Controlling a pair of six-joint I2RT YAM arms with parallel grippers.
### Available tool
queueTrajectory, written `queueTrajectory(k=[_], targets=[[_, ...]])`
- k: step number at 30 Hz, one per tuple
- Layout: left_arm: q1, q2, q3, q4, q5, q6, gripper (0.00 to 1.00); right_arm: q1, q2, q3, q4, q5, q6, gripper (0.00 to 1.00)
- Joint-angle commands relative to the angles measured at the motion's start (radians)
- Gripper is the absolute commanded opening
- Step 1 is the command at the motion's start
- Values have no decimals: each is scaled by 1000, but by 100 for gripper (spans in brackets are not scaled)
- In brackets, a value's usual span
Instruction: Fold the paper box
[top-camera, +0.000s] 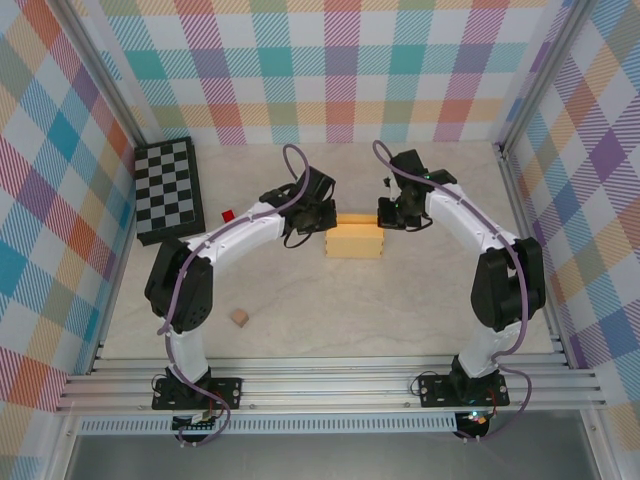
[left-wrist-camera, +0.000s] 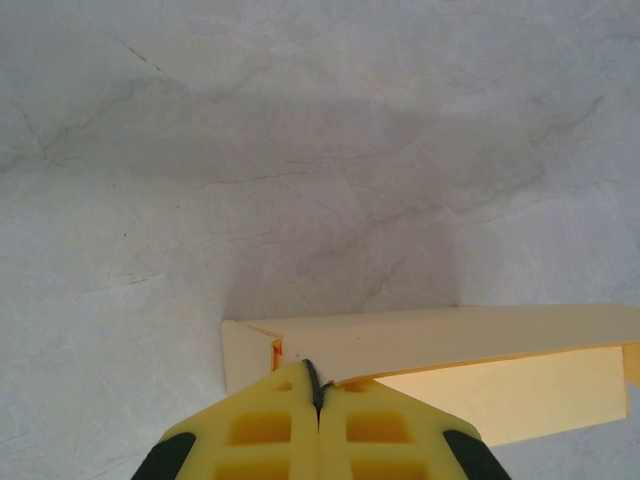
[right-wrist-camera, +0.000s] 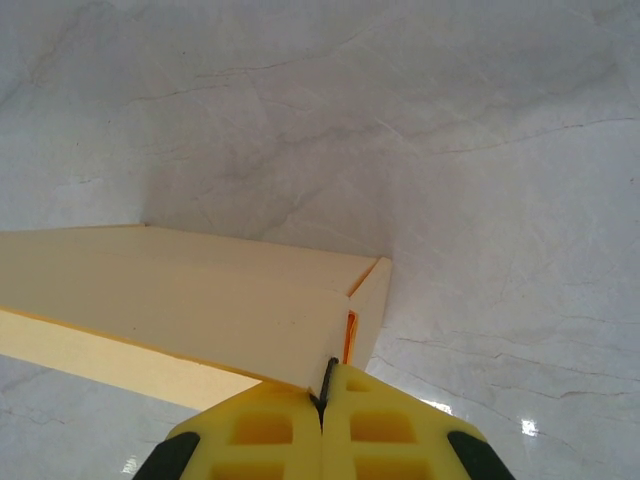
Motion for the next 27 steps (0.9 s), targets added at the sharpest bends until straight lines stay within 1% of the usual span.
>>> queueTrajectory(k=[1, 5, 9, 16, 20, 24, 27], targets=[[-19, -5, -53, -46, -2, 45, 0, 7, 1, -32, -21, 16, -26, 0], [-25, -18, -70, -51, -17, 119, 0, 7, -7, -47, -15, 21, -38, 0], [-25, -43, -107, -29, -11, 132, 0, 6, -12, -56, -11, 18, -40, 0], [-37, -93, -235, 82, -21, 71, 0, 13, -40, -109, 48, 22, -26, 0], [-45, -114, -296, 126, -51, 15, 0, 22, -57, -145, 71, 46, -17, 0], [-53, -126, -335, 145, -94, -7, 0, 28, -83, -187, 103, 65, -9, 0], [-52, -133, -367, 169, -103, -38, 0, 33, -94, -211, 120, 83, -6, 0]])
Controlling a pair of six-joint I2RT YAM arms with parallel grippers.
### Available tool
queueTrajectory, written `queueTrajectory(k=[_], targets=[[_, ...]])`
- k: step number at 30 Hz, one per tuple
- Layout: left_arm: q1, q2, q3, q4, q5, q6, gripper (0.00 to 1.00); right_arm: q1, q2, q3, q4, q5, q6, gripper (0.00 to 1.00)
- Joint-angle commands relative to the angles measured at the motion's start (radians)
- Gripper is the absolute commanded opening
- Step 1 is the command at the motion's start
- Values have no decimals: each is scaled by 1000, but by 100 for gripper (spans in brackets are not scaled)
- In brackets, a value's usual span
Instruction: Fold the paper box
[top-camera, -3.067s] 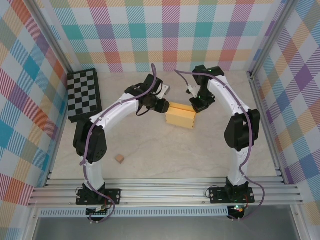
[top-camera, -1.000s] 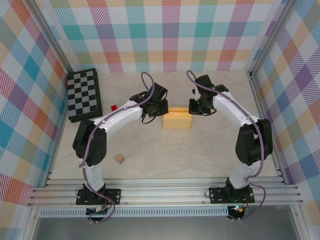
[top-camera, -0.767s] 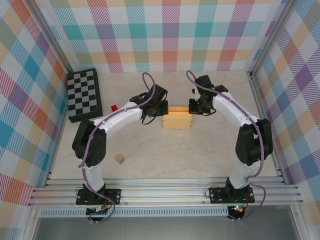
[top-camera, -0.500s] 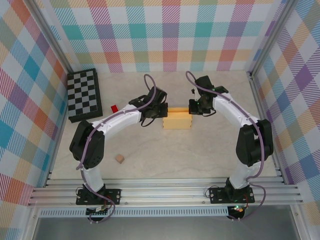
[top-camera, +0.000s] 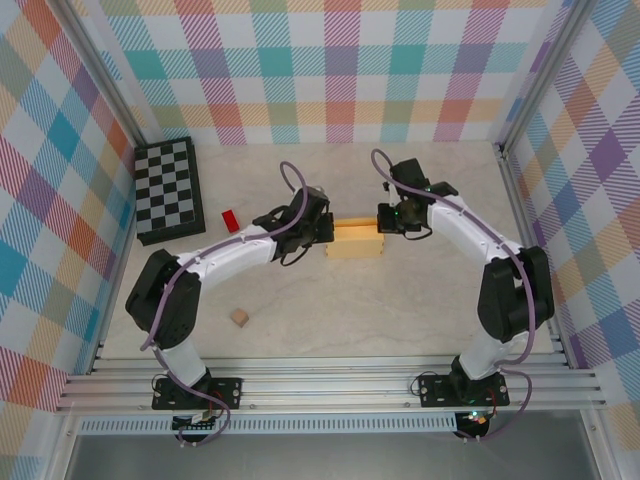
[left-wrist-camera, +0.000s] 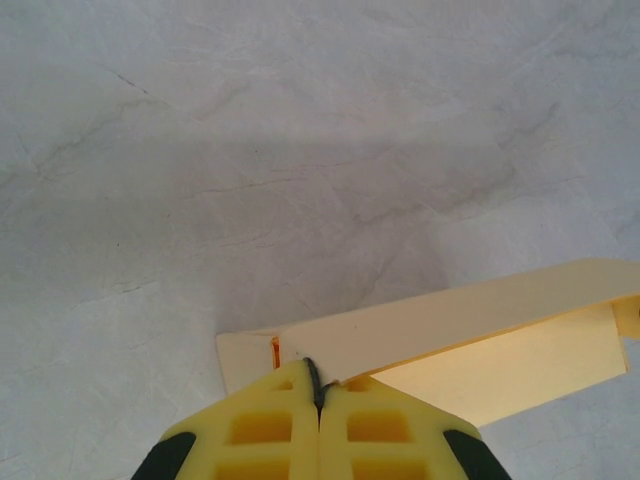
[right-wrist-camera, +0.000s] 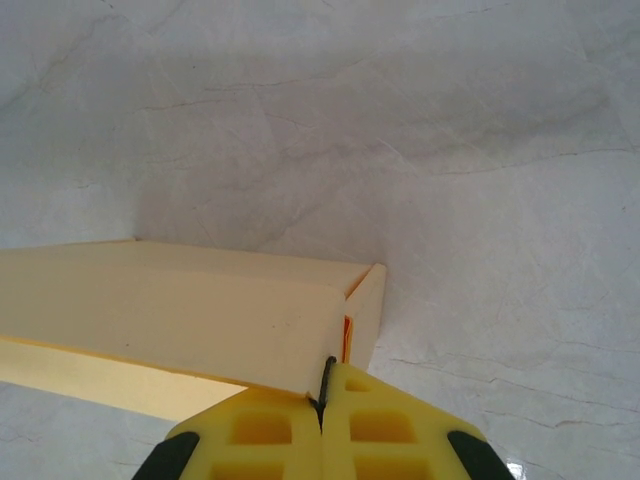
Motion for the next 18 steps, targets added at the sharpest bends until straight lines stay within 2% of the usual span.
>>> queueTrajectory(k=[1, 6, 18], targets=[[-11, 8, -89, -100, -33, -77, 0, 11, -13, -75, -18, 47, 21, 0], [-37, 13, -172, 18, -88, -31, 0, 15, -47, -160, 76, 64, 29, 0], [-40, 35, -314, 161, -178, 18, 0, 17, -78, -313, 231, 105, 33, 1]])
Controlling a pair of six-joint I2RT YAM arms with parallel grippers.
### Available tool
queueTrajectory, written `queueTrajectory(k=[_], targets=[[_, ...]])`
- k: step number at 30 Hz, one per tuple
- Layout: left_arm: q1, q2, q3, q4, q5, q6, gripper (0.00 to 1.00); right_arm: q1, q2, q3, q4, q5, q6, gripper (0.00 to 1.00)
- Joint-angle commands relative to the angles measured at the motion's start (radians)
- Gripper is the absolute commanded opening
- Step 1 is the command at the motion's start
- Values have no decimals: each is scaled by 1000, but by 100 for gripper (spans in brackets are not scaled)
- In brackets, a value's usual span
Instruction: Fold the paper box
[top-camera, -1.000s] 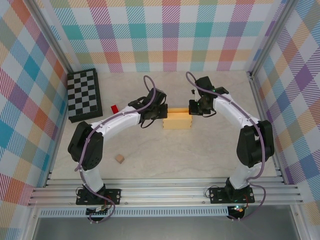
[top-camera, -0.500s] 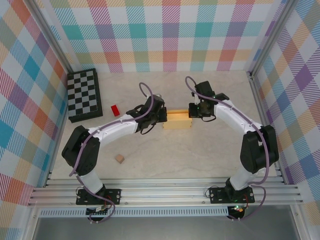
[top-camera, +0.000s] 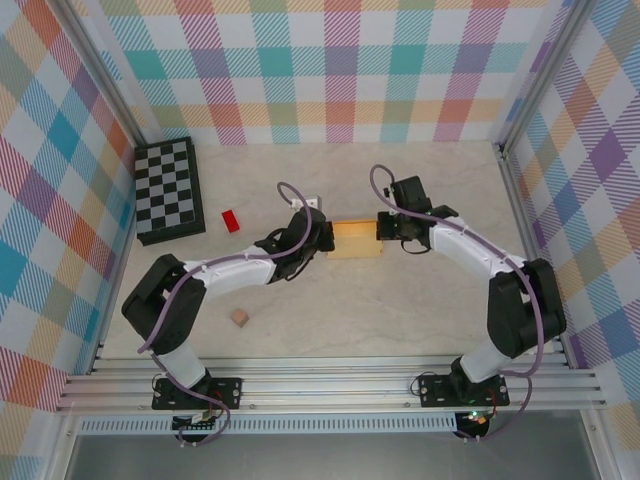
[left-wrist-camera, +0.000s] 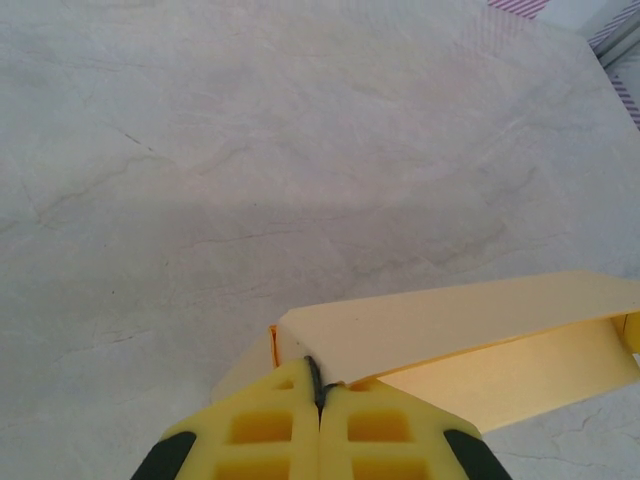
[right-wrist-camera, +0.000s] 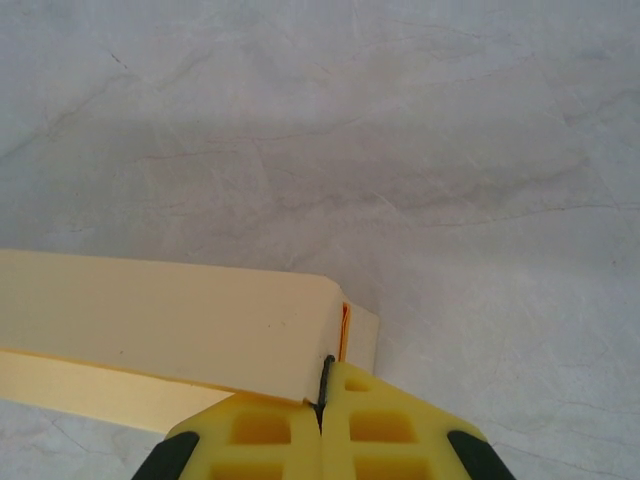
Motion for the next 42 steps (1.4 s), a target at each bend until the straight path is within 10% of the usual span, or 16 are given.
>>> queueTrajectory(k=[1, 12, 28, 42], targets=[[-4, 60, -100, -199, -60, 7, 0, -3, 13, -97, -57, 30, 33, 2], [-59, 42, -200, -104, -198, 58, 0, -3, -131, -276, 185, 23, 12, 9], [-73, 56, -168, -146, -243, 45, 0, -5, -307, -88, -121, -108, 30, 27], [-96, 52, -85, -213, -275, 63, 0, -3, -44, 145, 53, -88, -91, 19]])
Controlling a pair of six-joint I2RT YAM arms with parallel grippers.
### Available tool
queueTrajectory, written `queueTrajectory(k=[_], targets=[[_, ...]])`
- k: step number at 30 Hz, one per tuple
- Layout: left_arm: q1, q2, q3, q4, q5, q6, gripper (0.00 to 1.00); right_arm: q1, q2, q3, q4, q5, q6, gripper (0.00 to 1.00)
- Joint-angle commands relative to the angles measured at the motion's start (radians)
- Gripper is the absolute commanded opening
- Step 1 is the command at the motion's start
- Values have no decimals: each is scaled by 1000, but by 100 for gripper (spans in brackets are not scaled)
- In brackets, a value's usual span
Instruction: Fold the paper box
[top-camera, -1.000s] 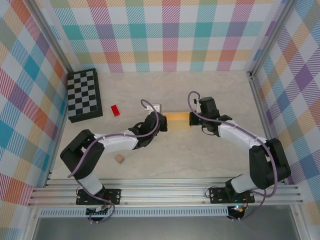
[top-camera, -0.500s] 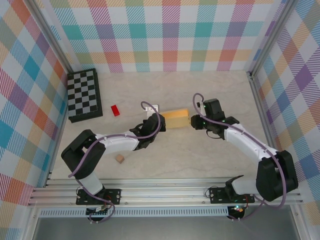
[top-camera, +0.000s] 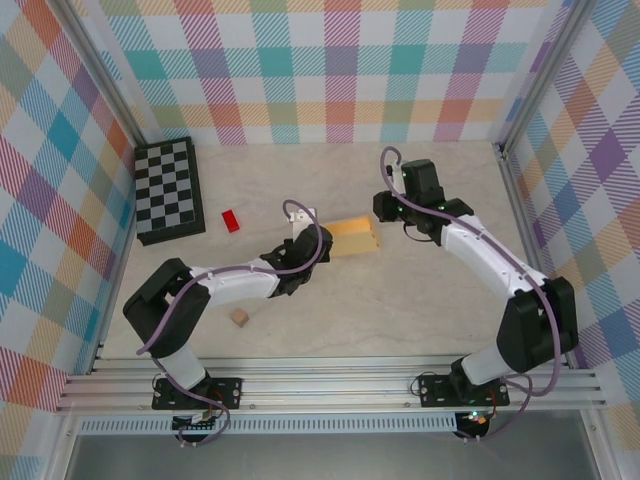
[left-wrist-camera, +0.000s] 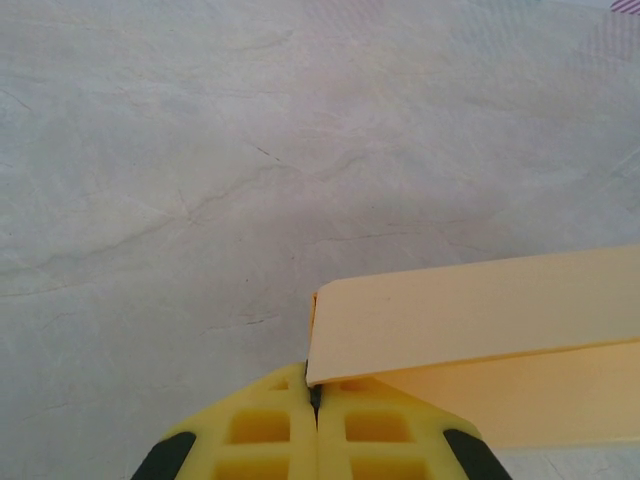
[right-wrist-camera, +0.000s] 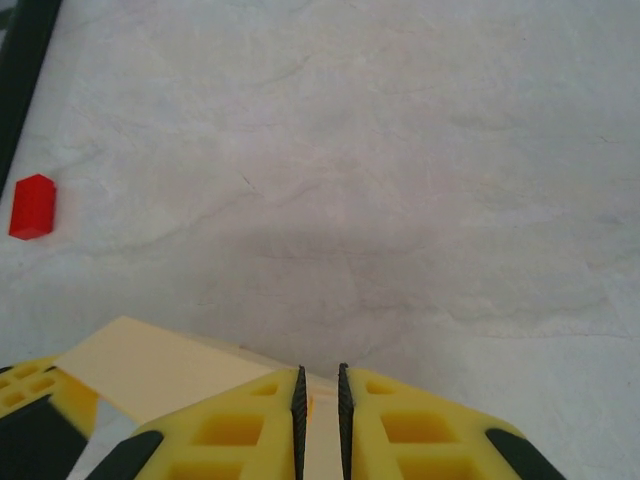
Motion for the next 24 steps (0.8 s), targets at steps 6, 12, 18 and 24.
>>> queueTrajectory(k=[6, 12, 18, 24], targets=[[-31, 78, 29, -233, 14, 28, 0, 3, 36, 6, 48, -3, -60, 18], [-62, 103, 78, -263, -12, 38, 0, 21, 32, 1, 33, 1, -91, 18], [-86, 116, 108, -288, -25, 28, 0, 86, 31, -61, 66, 47, -147, 17], [-87, 115, 112, -300, -16, 21, 0, 115, 22, -207, 197, 85, -177, 14]])
